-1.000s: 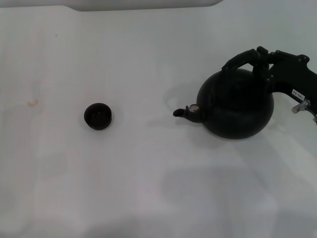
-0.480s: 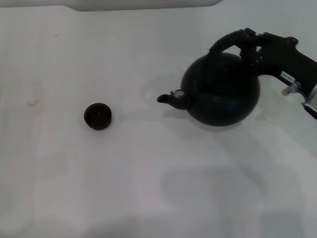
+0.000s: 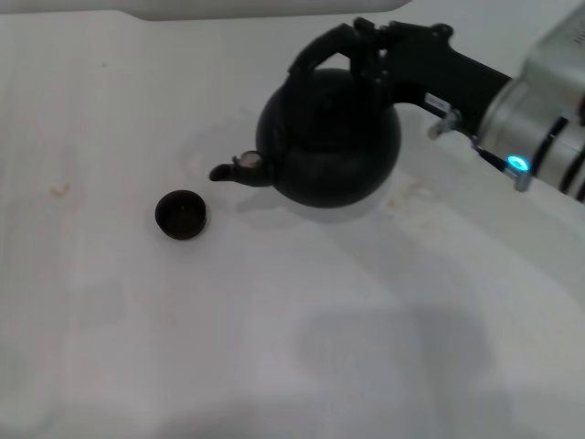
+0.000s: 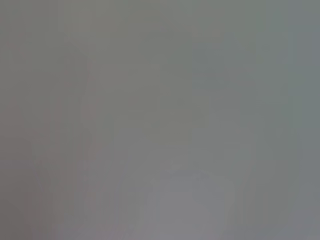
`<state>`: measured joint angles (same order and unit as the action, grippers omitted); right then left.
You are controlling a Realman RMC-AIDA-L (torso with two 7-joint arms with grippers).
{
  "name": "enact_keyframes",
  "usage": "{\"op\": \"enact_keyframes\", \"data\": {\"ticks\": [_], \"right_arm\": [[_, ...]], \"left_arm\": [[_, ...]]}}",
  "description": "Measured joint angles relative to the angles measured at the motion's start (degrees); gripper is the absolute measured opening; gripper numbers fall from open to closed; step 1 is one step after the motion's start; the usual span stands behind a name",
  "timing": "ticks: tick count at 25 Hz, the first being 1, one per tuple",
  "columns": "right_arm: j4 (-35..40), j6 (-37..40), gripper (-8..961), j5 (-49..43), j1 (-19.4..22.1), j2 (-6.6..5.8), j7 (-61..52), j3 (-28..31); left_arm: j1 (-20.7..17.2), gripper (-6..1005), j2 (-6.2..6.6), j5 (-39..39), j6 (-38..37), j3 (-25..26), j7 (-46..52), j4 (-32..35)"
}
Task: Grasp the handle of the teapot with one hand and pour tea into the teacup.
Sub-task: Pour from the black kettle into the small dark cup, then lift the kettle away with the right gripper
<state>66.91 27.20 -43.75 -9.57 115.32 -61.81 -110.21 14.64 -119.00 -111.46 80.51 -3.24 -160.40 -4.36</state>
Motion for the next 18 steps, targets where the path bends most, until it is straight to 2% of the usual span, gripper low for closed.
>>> {"op": "enact_keyframes", "data": {"ticks": [5,18], "right_arm": [[-0.08,-3.46,176,0.04,-3.1,0.06,0.07,-1.68],[0.54,-11.01,171,-0.31,-6.22,0.42,2.26,-5.25]], "left_arm": [[0.03,865,-0.07,0.09,-0.01,-0.05,0.0,-0.11],[0.22,864,-0.17,0.11,-0.09,-0.16,0.0,-0.21]]}}
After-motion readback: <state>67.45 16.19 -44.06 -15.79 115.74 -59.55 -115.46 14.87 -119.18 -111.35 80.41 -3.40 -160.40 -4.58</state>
